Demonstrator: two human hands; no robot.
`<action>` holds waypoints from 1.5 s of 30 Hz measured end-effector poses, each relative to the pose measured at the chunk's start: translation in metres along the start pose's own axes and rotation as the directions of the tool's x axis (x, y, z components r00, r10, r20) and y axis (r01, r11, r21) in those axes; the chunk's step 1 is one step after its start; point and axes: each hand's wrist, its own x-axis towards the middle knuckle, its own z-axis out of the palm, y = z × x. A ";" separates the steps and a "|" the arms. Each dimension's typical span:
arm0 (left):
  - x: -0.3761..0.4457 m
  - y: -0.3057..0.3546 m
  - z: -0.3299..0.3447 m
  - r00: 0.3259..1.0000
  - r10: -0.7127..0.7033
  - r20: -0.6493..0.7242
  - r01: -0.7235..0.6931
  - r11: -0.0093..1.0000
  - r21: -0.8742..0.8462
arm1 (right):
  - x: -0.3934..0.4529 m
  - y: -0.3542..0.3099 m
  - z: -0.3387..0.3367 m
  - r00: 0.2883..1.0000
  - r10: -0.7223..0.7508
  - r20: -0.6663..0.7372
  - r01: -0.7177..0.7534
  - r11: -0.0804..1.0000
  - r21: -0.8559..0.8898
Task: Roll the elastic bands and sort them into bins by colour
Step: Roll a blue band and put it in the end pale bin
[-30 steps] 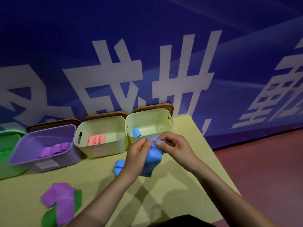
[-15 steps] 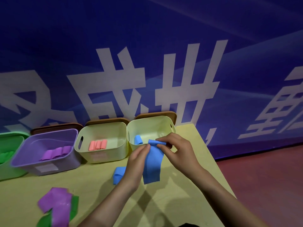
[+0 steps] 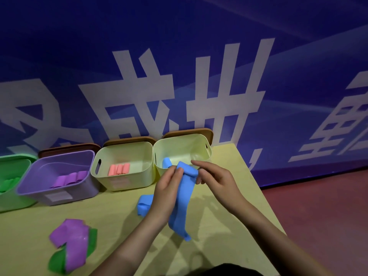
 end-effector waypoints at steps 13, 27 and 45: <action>-0.008 -0.002 -0.008 0.988 0.143 0.052 -0.152 0.949 0.277 | -0.010 -0.009 0.011 0.992 0.112 0.053 -0.116 0.990 0.083; -0.004 -0.004 -0.009 0.954 -0.283 0.094 0.288 0.957 -0.037 | -0.009 0.001 0.017 0.978 -0.167 -0.124 0.118 0.937 -0.328; -0.017 -0.003 -0.029 0.982 -0.191 -0.004 0.191 0.980 -0.051 | 0.000 -0.012 0.028 0.988 0.112 0.108 -0.105 0.992 -0.071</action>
